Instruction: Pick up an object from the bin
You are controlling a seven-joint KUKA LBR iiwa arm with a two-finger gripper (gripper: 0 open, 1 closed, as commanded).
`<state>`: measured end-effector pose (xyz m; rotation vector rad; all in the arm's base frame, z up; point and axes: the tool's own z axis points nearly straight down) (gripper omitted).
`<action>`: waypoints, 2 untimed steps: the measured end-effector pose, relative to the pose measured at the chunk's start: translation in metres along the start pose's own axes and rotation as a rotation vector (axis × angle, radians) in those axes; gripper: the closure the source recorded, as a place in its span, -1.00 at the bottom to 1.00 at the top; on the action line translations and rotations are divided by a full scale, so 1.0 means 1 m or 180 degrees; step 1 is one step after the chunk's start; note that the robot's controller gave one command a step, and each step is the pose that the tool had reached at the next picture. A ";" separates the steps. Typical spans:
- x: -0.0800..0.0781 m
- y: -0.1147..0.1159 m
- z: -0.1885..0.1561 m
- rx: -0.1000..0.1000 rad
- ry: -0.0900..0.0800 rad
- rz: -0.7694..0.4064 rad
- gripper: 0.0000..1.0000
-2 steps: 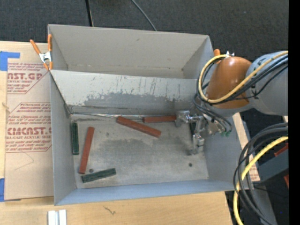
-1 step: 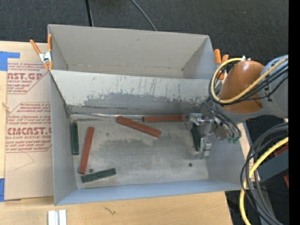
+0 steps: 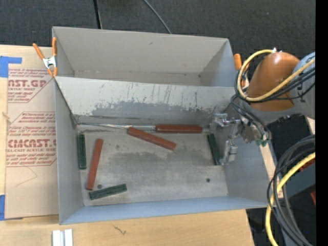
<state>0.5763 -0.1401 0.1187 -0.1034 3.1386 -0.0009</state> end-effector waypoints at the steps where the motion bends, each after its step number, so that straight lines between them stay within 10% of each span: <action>1: -0.004 -0.005 0.014 0.0003 -0.0011 -0.0872 -1.00; 2: -0.001 0.003 0.044 -0.0001 -0.0005 -0.1702 -1.00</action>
Offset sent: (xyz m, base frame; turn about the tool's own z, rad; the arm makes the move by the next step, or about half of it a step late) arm -0.0004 0.0043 -0.0487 -0.5499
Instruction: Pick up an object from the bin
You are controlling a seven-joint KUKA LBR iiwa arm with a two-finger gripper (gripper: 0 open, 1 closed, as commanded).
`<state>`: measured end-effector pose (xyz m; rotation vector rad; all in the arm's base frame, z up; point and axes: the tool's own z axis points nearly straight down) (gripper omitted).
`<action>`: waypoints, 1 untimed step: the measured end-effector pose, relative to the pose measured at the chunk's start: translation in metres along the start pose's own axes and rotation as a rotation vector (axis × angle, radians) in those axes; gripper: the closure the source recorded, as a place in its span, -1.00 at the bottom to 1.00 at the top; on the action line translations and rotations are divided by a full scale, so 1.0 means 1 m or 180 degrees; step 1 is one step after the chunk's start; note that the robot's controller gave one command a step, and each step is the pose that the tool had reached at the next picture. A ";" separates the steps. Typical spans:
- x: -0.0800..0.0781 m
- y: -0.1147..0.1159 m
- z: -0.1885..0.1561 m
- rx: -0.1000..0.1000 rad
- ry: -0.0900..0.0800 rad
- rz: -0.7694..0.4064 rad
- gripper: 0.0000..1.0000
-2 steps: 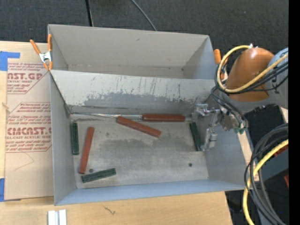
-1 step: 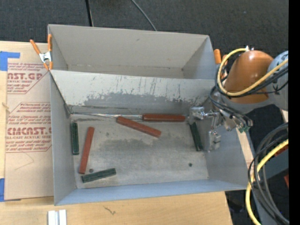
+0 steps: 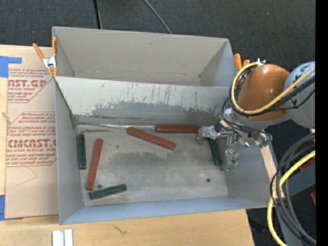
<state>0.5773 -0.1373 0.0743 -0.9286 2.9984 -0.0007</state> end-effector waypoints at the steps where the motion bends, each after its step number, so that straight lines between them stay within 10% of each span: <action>1: 0.001 -0.014 0.004 -0.0034 -0.0020 -0.0450 1.00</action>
Offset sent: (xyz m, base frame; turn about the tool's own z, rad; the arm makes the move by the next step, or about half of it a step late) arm 0.0000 0.0000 0.0000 0.0000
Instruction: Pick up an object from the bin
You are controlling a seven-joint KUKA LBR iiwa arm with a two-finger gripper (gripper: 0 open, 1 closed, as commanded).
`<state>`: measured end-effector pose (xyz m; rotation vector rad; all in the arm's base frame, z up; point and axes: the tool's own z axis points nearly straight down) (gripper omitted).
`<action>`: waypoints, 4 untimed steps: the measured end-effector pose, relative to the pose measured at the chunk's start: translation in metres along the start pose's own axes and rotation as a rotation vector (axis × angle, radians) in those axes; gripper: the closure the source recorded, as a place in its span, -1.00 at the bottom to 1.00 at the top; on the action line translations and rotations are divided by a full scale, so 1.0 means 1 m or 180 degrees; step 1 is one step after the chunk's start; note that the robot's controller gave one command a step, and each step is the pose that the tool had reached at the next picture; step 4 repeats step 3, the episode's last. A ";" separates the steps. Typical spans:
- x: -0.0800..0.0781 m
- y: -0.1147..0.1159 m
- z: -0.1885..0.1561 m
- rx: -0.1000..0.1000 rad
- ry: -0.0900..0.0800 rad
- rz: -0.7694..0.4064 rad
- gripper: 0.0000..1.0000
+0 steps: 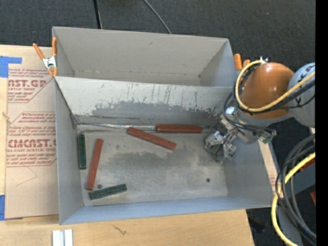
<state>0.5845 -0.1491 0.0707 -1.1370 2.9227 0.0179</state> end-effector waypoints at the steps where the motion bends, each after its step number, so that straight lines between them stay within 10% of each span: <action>1: 0.000 0.000 0.000 0.0000 -0.0001 0.0000 1.00; 3: 0.013 0.019 -0.134 0.0013 0.0029 -0.0467 1.00; 4: 0.013 0.019 -0.134 0.0013 0.0029 -0.0467 1.00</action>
Offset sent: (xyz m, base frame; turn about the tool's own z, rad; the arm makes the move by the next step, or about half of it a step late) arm -0.0153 0.0049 0.1341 -0.1315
